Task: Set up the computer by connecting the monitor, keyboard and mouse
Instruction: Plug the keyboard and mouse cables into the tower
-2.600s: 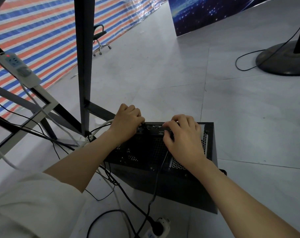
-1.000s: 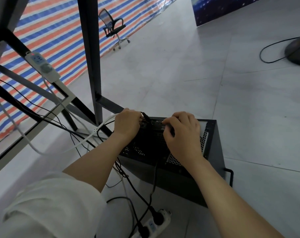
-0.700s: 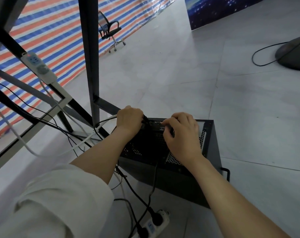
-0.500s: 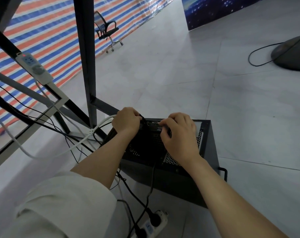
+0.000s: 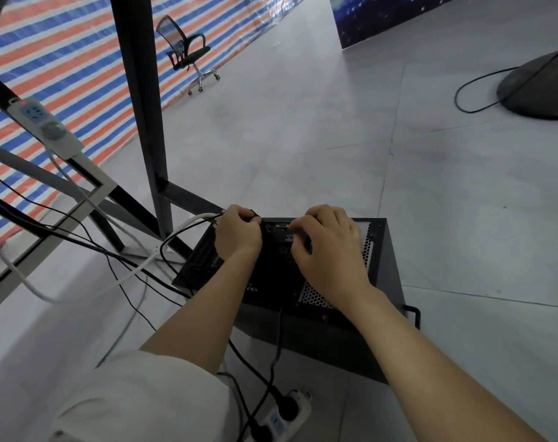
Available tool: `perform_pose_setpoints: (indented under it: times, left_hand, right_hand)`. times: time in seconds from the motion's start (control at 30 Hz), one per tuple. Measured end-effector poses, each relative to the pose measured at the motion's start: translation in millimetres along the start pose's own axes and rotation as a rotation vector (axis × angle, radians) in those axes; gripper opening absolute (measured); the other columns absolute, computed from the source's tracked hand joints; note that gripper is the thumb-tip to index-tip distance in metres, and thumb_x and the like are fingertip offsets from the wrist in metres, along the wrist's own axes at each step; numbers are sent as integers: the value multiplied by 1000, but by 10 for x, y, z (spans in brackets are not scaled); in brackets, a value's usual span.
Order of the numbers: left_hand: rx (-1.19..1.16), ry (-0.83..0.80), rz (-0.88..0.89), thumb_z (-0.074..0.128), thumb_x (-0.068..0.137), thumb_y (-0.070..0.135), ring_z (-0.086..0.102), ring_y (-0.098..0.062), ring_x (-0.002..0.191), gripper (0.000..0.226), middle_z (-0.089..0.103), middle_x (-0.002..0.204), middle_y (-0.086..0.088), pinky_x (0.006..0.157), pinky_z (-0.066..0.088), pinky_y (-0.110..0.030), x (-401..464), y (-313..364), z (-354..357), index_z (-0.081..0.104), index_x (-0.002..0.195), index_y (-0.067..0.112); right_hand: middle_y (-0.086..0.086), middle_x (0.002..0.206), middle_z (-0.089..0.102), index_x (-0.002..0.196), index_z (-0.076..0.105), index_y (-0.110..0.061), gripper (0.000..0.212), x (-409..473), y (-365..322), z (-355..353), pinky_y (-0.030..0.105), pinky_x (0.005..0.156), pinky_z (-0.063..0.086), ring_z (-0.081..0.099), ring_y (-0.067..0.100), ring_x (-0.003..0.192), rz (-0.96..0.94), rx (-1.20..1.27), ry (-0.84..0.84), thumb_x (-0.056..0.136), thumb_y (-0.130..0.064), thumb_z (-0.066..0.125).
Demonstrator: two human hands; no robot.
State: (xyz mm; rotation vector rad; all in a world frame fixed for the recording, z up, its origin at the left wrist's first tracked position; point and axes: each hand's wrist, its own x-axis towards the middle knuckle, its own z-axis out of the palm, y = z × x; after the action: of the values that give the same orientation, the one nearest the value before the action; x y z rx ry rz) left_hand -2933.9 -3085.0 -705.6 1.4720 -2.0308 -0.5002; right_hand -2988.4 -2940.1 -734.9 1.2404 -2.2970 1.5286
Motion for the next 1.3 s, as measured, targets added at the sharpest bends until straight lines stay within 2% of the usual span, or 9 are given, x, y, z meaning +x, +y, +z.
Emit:
perform_pose_setpoints:
  times: [0.33, 0.5, 0.6, 0.7, 0.77, 0.87, 1.03, 1.13, 1.3]
  left_hand:
    - [-56, -48, -75, 64, 85, 20, 58, -26, 102, 12, 63, 107, -6, 81, 46, -33, 9, 46, 0, 59, 95, 15]
    - [-64, -23, -93, 57, 90, 19, 57, -30, 106, 11, 63, 113, -9, 82, 44, -34, -148, 62, -34, 60, 101, 17]
    - [16, -63, -70, 52, 91, 21, 56, -30, 107, 21, 62, 118, -8, 88, 42, -36, -231, 137, -73, 61, 109, 18]
    - [161, -63, -54, 52, 89, 30, 45, -30, 121, 38, 46, 135, -8, 100, 34, -50, -400, 229, -158, 53, 126, 21]
    - [192, -38, 41, 53, 90, 31, 34, -29, 131, 48, 34, 143, -7, 105, 27, -53, -556, 315, -233, 42, 135, 22]
    - [117, 7, 316, 53, 90, 28, 33, -24, 133, 39, 37, 141, -4, 111, 21, -51, -823, 515, -300, 50, 129, 22]
    - [23, -134, 964, 55, 84, 17, 55, -30, 111, 26, 59, 119, -12, 93, 43, -43, -1486, 776, -59, 68, 106, 11]
    - [381, -229, 1225, 60, 77, 22, 53, -32, 118, 29, 62, 117, -12, 96, 41, -45, -1726, 652, 231, 70, 102, 12]
    - [1029, -500, 1180, 55, 89, 37, 5, -32, 144, 54, 22, 153, -17, 115, 3, -54, -1776, 577, 373, 45, 135, 10]
  right_hand:
    - [1, 118, 56, 114, 62, -14, 28, -11, 27, -132, 40, 108, 33, 45, 19, 122, -14, 7, -114, 90, -26, 58]
    - [-2, 150, 32, 142, 37, -17, 48, -114, 1, -308, 35, 117, 20, 17, 13, 143, 29, 76, -213, 97, -35, 43]
    - [3, 147, 37, 141, 39, -13, 45, -179, 91, -427, 24, 112, 19, 28, 16, 139, 29, 77, -161, 98, -25, 43]
    - [11, 132, 52, 132, 50, -5, 37, -217, 286, -560, 32, 105, 34, 46, 24, 123, 58, 58, -51, 95, -12, 45]
    - [13, 125, 55, 127, 53, -3, 35, -253, 455, -634, 39, 100, 41, 50, 27, 116, 93, -8, 18, 94, -7, 45]
    - [15, 123, 54, 126, 54, -4, 34, -393, 725, -662, 41, 95, 44, 50, 29, 112, 208, -91, 31, 92, -5, 44]
    - [19, 129, 48, 132, 45, -6, 39, -894, 1216, -470, 43, 96, 42, 48, 32, 116, 627, -86, -206, 93, -10, 42]
    - [18, 134, 43, 135, 39, -10, 40, -1163, 1383, -359, 45, 100, 40, 45, 33, 121, 880, -67, -404, 96, -21, 42]
    - [13, 136, 36, 138, 30, -15, 51, -1376, 1500, -214, 46, 100, 39, 37, 33, 125, 901, -225, -626, 90, -19, 48]
